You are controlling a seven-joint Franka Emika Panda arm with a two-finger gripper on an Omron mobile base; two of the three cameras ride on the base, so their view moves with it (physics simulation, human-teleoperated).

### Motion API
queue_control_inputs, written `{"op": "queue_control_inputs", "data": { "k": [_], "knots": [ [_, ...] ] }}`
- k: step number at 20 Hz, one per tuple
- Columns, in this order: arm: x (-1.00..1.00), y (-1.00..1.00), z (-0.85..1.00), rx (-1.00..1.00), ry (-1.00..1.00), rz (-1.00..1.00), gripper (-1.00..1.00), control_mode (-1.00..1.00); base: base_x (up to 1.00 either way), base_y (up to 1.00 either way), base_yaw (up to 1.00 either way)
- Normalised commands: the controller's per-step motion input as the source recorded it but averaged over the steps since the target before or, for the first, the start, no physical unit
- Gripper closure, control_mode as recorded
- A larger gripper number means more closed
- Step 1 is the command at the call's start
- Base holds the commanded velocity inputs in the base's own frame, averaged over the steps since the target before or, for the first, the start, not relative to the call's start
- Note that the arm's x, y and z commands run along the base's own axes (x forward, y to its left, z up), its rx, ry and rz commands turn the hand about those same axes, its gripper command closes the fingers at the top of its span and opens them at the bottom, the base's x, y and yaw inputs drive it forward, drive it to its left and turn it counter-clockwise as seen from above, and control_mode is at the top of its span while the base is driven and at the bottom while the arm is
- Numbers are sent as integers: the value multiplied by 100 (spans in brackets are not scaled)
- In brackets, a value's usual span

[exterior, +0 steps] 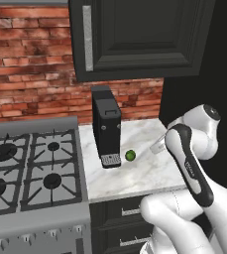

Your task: Place the avocado in the correct fridge rack based on whether it is a fruit or vegetable. Finally, close the fridge door.

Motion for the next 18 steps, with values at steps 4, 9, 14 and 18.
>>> {"op": "queue_control_inputs", "data": {
  "k": [4,9,14,18],
  "knots": [
    [0,0,-33,0,0,6,-100,-100,0,0,0],
    [2,0,-40,-4,1,4,-100,-100,0,0,0],
    [6,3,-36,-12,3,5,-100,-100,0,0,0],
    [18,0,-18,-6,3,4,-100,-100,0,0,0]
  ]
}}
